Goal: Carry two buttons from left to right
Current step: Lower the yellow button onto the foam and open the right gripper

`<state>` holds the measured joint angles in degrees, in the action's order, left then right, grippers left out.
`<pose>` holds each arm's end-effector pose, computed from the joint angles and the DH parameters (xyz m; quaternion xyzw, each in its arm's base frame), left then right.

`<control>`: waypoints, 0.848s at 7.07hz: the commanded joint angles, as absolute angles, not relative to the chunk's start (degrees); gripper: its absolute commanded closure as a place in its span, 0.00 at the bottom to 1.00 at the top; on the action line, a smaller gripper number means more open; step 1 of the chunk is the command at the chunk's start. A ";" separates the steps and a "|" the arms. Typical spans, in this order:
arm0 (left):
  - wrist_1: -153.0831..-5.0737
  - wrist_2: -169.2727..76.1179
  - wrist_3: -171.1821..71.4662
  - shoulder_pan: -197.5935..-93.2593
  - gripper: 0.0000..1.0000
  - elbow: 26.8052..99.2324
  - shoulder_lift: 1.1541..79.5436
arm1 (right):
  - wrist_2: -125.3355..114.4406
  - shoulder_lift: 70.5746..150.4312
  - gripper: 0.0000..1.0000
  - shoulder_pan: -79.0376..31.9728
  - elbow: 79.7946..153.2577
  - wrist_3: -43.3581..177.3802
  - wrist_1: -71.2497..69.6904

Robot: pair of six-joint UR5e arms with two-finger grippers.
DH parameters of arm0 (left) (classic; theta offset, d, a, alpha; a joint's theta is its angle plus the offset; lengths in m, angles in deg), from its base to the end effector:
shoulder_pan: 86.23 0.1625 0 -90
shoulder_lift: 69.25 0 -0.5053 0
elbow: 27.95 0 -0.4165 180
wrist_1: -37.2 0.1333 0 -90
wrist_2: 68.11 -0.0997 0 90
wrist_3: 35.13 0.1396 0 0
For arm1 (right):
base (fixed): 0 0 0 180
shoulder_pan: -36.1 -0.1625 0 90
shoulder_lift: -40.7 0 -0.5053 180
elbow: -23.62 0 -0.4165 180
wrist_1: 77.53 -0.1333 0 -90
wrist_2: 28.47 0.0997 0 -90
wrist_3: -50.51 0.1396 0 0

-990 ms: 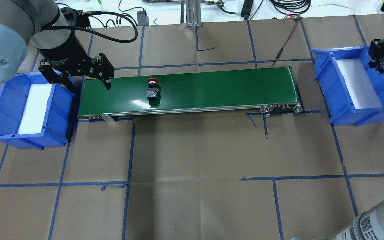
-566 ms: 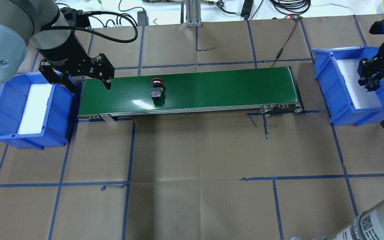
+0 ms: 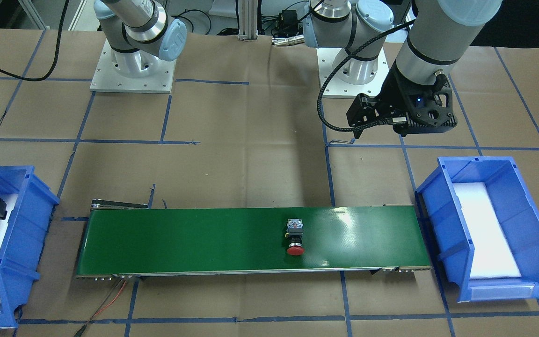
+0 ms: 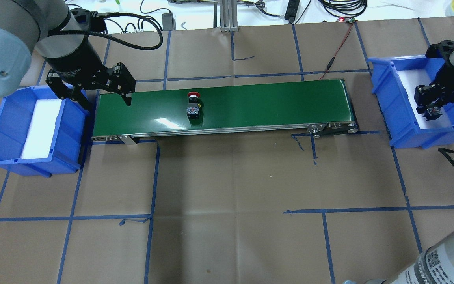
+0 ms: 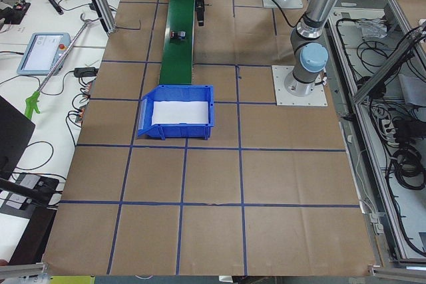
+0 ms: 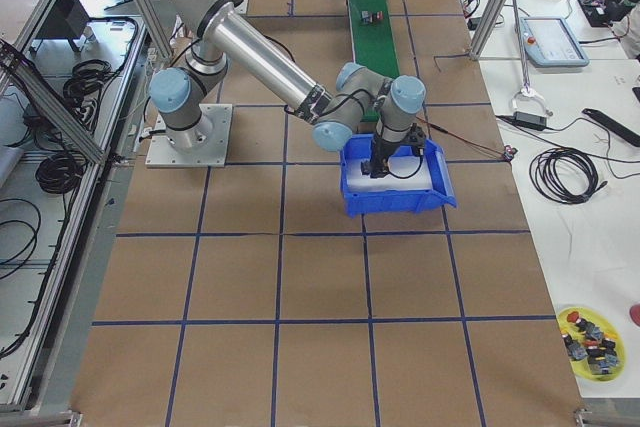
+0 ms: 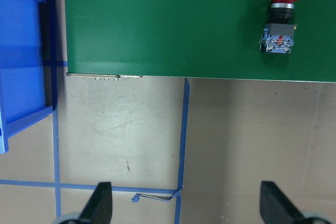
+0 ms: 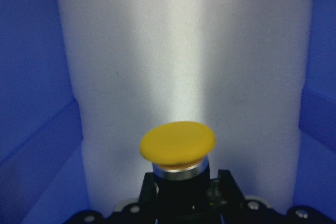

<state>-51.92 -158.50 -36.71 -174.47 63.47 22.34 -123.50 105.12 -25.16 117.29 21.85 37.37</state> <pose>-0.1162 -0.5282 0.5025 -0.0291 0.9994 0.0186 0.0034 -0.2162 -0.6461 0.2685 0.0010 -0.9983 -0.0543 0.0203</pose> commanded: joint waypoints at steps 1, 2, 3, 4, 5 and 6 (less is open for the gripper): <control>-51.92 -158.55 -36.71 -174.47 0.00 63.63 22.25 | -125.58 103.63 0.93 -25.16 118.10 21.86 39.63; -51.92 -158.55 -36.80 -174.47 0.00 63.63 22.25 | -125.68 103.36 0.87 -25.16 118.19 21.86 39.63; -51.92 -158.55 -36.80 -174.47 0.00 63.46 22.34 | -125.59 102.93 0.73 -25.16 118.54 21.86 39.63; -51.92 -158.55 -36.88 -174.47 0.00 63.46 22.60 | -125.59 102.83 0.55 -25.16 118.80 21.94 39.63; -51.92 -158.64 -36.89 -174.47 0.00 63.46 22.51 | -125.50 102.83 0.47 -25.25 118.89 21.95 39.37; -51.92 -158.55 -37.06 -174.47 0.00 63.28 22.69 | -125.41 102.83 0.42 -25.34 118.81 21.86 39.19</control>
<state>-51.92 -158.59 -36.92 -174.47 63.40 22.56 -125.51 102.88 -25.24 118.79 21.92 39.41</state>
